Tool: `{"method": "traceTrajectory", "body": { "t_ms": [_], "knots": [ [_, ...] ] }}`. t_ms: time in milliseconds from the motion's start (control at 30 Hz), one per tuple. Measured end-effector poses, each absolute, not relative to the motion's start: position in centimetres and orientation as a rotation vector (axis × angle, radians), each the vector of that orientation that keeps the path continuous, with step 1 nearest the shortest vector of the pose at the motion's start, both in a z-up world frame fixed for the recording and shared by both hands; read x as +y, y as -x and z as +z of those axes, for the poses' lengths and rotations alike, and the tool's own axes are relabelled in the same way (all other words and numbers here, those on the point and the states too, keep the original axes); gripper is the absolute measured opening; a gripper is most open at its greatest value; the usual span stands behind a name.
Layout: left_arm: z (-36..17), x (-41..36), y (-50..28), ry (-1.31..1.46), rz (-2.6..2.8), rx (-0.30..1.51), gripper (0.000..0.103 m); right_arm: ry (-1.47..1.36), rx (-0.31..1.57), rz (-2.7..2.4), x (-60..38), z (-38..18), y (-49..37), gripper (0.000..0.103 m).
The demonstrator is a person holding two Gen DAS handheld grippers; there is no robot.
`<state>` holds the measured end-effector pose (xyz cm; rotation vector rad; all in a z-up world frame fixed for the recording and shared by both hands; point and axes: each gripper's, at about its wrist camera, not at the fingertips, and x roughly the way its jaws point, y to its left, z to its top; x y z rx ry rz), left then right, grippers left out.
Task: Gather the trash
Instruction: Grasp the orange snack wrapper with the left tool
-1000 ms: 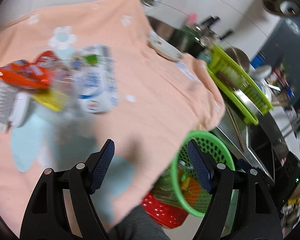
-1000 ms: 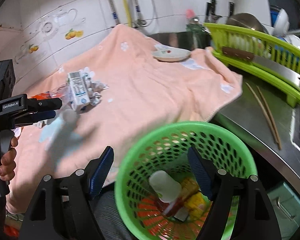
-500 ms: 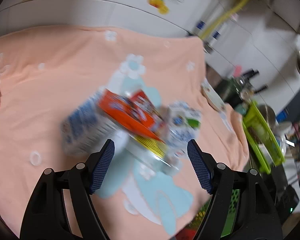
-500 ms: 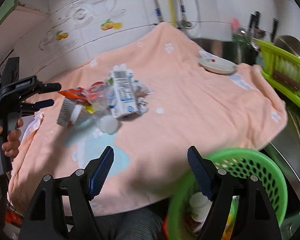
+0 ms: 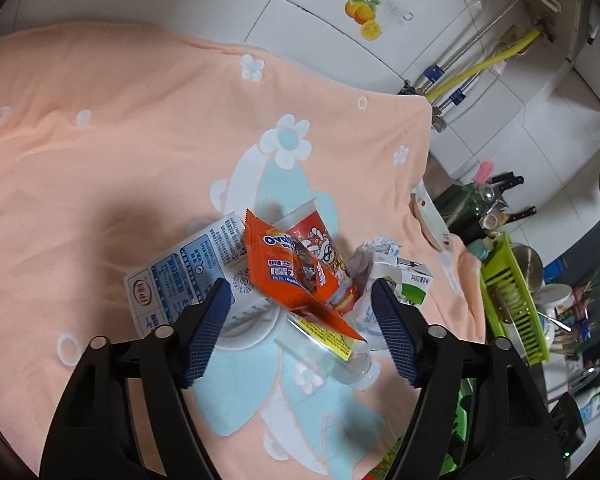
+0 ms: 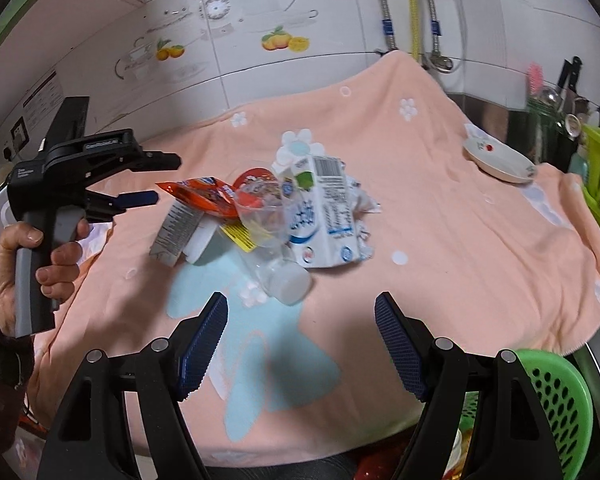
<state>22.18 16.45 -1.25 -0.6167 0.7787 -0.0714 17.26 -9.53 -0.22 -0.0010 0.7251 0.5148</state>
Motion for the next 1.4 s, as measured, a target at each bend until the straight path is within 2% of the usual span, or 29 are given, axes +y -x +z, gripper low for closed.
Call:
{"method": "traceTrajectory", "body": {
  "t_ms": [167,267,367,500,567,800,1400],
  "knots": [
    [-1.8,16.8,-22.8,0.644,-0.104,0.782,0.060,0.017,0.736,0.529,-7.9,-0.4,-18.1,0.073],
    [-2.0,16.8,-23.1,0.643,-0.127,0.785,0.046,0.023,0.739,0.538,-7.0,-0.5,-18.6,0.073],
    [-2.0,16.7,-23.4,0.627,-0.138,0.786,0.038,0.025,0.735,0.547,-6.2,-0.4,-19.2,0.073],
    [-1.9,16.6,-23.6,0.611,-0.159,0.776,0.021,0.026,0.738,0.553,-5.2,-0.6,-20.2,0.072],
    [-1.9,16.5,-23.6,0.599,-0.165,0.772,0.017,0.024,0.745,0.554,-4.6,-0.8,-20.8,0.068],
    [-1.6,16.6,-23.2,0.594,-0.175,0.750,0.010,0.029,0.761,0.557,-2.7,-1.3,-22.9,0.062],
    [0.6,17.2,-21.1,0.579,-0.211,0.683,0.010,0.020,0.783,0.523,-0.4,-1.9,-26.5,0.054]
  ]
}}
